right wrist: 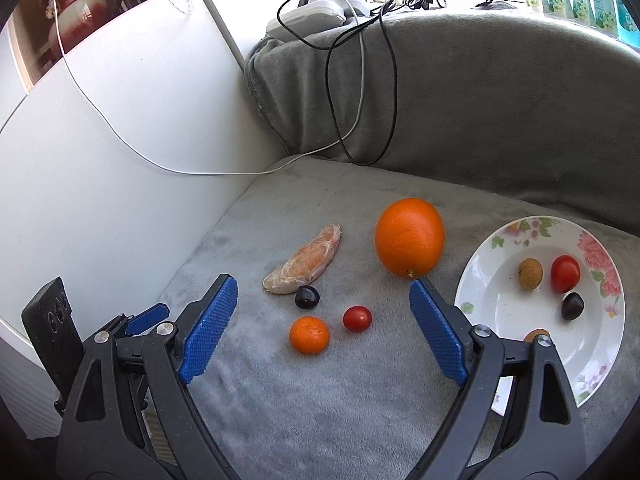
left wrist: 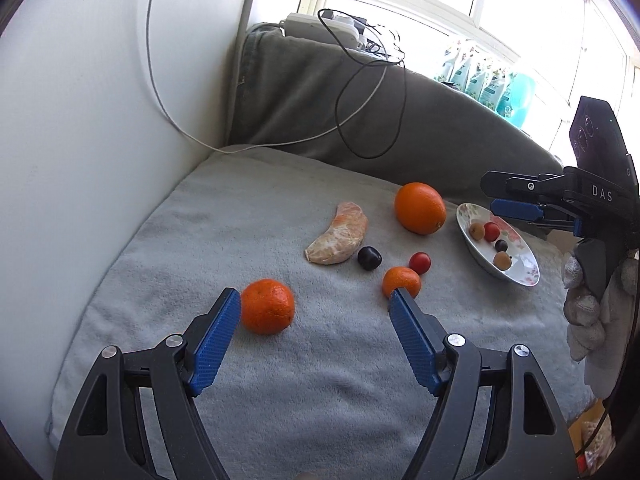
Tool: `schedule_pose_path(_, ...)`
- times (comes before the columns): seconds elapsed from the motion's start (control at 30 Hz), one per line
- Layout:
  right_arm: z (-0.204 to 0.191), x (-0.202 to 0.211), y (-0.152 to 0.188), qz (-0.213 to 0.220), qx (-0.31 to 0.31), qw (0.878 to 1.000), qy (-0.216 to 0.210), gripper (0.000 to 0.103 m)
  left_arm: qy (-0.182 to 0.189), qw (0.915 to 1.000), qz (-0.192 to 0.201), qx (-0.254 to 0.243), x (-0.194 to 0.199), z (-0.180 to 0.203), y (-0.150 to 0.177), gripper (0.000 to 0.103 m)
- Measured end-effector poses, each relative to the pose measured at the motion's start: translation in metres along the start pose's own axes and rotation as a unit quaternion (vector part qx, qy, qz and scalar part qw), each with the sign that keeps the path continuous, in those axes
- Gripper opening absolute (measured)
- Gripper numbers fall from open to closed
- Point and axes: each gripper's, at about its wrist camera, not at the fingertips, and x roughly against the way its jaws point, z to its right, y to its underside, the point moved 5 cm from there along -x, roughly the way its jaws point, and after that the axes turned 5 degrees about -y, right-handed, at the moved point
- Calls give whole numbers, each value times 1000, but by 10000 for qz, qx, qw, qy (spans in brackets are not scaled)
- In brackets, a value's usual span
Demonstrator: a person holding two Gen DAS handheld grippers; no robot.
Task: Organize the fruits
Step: 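Close left gripper on a mandarin while right gripper approaches a small orange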
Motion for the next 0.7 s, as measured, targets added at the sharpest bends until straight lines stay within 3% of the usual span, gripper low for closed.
schedule_pose_path(0.37,-12,-35,12,-399,119,9991,-73,90,-85,9995,-118,279,-12,-26,8,76)
schedule_pose_path(0.6,-24,-53,26,-641,541,9965,-22,89,-66,9989,-242,387,-23,-35,8,76)
schedule_pose_path(0.7,-28,-61,33,-759,692,9947,27,84,40,9984,-356,444,-30,-37,8,70)
